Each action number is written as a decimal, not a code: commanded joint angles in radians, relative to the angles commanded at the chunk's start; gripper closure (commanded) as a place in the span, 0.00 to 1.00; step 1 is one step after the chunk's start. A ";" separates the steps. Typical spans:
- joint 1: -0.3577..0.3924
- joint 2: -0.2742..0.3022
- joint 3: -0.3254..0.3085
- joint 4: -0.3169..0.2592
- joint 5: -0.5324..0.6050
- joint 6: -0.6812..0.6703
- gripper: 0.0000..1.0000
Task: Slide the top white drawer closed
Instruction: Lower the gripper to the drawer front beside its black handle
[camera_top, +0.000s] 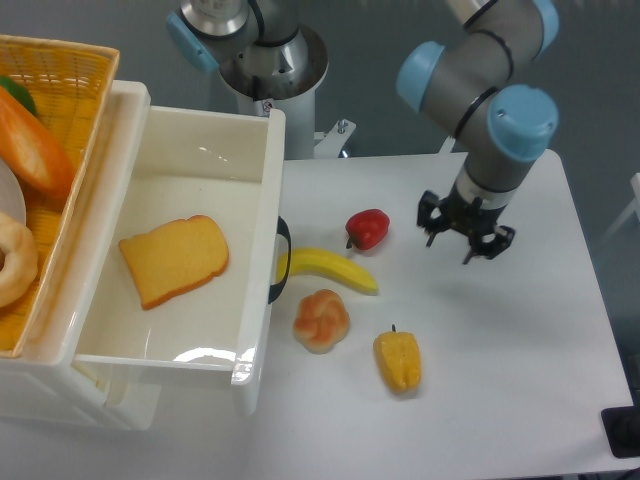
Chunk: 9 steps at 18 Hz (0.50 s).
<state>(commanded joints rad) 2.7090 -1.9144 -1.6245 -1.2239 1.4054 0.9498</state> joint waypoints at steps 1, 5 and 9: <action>-0.002 0.005 0.005 -0.026 -0.029 -0.008 1.00; -0.035 0.029 0.040 -0.139 -0.108 -0.011 1.00; -0.090 0.028 0.094 -0.291 -0.150 -0.011 1.00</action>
<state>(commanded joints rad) 2.6186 -1.8868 -1.5310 -1.5153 1.2550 0.9388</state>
